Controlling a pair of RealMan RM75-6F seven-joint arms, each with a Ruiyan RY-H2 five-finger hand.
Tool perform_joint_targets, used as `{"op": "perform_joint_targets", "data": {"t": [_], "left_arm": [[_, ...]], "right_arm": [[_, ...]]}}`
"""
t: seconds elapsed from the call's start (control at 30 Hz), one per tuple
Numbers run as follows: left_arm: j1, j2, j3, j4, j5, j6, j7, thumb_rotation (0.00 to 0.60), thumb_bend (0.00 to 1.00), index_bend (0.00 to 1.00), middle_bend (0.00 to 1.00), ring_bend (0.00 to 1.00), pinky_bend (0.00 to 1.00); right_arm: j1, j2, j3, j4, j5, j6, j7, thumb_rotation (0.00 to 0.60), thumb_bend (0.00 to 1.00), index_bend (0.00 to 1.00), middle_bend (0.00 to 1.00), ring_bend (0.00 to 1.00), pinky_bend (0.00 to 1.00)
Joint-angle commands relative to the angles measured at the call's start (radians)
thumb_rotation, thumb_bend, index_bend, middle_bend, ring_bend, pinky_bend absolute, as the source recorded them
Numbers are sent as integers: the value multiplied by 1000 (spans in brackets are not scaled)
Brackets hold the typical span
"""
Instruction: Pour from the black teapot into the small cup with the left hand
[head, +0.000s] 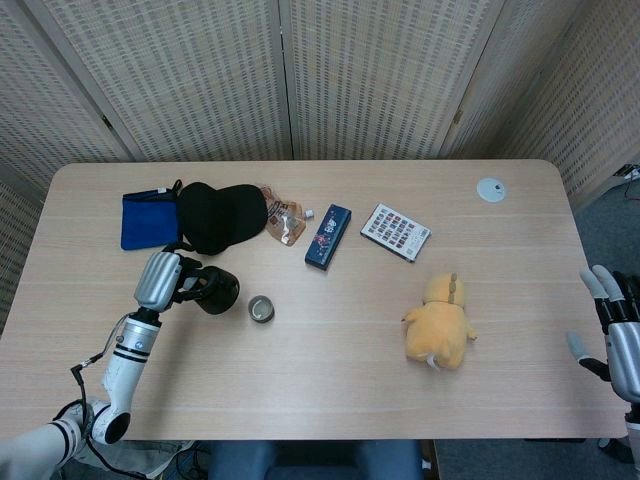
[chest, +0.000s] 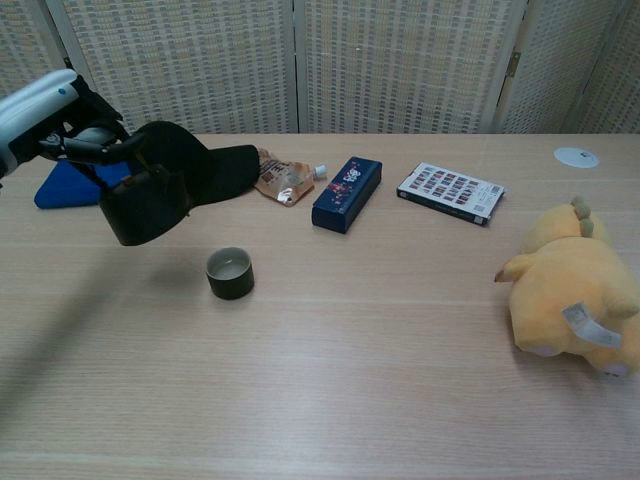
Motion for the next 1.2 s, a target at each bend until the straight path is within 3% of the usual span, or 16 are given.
{"op": "perform_joint_targets", "data": {"t": [0.03,0.2,0.37,0.5,0.6,0.83,1.2], "left_arm": [[9,7,1,10,-10,-7,-9,377,344,1000,1000,932,300],[25,17,12,33,-15,-17,-14,264,270,1000,1000,926,301],[36,25,21,49,-19,-28,-17,217,248,1000,1000,917,300],[42,35,38,64,-10,-43,3,104,214,1000,1000,894,301],[45,45,50,64,-9,-59,25,67,202,1000,1000,874,298],[58,58,75,62,2,-72,78,19,183,988,995,833,276],[67,51,106,81,31,-72,156,14,177,946,954,793,247]], "right_arm": [[2,-1,1,0,1,-3,-1,600,289,0,41,0,11],[7,-4,2,4,5,-11,0,600,289,0,41,0,11],[12,-7,2,8,7,-18,1,600,289,0,41,0,10],[16,-9,3,11,10,-25,2,600,289,0,42,0,11],[18,-10,3,11,10,-26,1,600,289,0,42,0,11],[19,-12,1,12,13,-29,-1,600,289,0,42,0,11],[21,-13,0,10,15,-32,-6,600,289,0,41,0,11]]}}
